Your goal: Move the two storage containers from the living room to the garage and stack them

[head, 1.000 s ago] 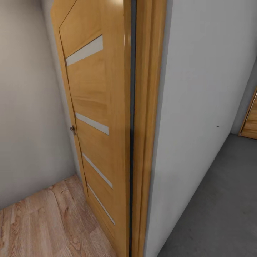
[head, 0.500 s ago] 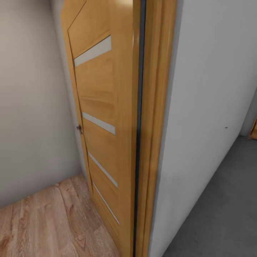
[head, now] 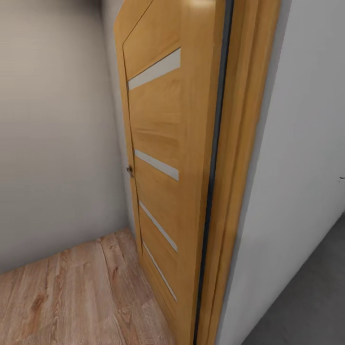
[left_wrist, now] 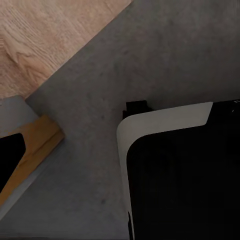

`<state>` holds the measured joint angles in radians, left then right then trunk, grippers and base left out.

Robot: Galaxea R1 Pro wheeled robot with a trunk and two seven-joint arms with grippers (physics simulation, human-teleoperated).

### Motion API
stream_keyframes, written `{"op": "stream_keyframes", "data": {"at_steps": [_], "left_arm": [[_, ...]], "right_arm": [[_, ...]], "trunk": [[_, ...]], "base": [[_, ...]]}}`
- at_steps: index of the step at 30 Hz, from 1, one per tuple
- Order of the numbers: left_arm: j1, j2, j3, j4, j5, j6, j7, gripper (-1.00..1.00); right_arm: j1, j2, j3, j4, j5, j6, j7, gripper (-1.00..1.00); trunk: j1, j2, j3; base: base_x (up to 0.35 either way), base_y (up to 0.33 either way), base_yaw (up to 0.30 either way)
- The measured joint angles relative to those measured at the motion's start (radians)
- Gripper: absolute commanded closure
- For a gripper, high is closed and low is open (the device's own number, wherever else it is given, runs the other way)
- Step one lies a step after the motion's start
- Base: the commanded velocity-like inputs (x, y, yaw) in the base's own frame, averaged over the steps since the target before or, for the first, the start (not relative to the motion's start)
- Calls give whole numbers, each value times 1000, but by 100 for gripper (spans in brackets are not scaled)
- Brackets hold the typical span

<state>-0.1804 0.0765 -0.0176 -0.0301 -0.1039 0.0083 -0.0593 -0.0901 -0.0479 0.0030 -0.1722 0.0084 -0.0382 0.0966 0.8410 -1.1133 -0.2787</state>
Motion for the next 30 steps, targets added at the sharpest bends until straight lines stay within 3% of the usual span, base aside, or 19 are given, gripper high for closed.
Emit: {"op": "stream_keyframes", "data": {"at_steps": [14, 30], "left_arm": [[0, 0, 0, 0, 0, 0, 0, -100], [0, 0, 0, 0, 0, 0, 0, -100]], "right_arm": [[0, 0, 0, 0, 0, 0, 0, -100], [0, 0, 0, 0, 0, 0, 0, -100]], "trunk": [[0, 0, 0], [0, 0, 0]], "base": [[0, 0, 273], [0, 0, 39]]}}
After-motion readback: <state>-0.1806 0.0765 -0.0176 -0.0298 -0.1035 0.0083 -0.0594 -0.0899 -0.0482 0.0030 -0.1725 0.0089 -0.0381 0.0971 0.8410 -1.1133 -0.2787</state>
